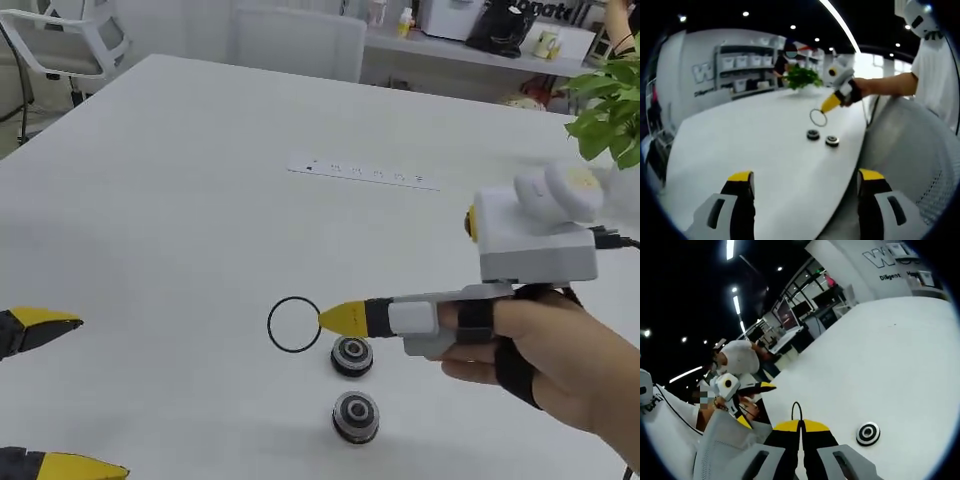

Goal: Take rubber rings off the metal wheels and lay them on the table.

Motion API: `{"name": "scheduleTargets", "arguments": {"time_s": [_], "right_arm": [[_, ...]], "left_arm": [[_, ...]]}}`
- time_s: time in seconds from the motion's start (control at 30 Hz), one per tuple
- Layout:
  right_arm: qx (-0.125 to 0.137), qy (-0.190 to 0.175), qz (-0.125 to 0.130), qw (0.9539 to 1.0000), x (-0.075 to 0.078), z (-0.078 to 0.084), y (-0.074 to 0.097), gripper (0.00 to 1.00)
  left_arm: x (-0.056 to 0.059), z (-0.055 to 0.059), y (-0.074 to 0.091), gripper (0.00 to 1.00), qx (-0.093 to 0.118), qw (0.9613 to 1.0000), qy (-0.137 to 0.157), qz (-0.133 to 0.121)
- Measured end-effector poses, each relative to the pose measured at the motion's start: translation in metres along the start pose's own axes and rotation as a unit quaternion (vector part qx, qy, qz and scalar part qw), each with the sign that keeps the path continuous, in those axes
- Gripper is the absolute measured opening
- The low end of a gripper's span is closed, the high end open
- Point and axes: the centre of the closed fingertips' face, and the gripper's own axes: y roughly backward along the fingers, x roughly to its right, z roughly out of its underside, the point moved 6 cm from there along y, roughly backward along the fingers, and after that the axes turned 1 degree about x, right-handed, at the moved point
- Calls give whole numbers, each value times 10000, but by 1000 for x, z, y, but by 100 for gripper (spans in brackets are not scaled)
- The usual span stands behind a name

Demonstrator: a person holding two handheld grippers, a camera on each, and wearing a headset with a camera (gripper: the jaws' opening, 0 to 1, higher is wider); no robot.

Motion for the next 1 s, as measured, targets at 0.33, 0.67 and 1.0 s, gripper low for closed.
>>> {"name": "scheduleTargets", "arguments": {"time_s": [0.33, 0.67, 1.0], "right_arm": [[-549, 73, 166, 9983, 7, 20, -21, 0], [-945, 193, 312, 9948, 17, 36, -37, 0], [-1116, 433, 709, 9903, 33, 45, -43, 0]], "left_arm": [[4, 1, 3, 84, 95, 9997, 166, -128], [4, -3, 6, 86, 229, 9992, 252, -201], [3, -5, 9, 85, 302, 9989, 270, -251]]}}
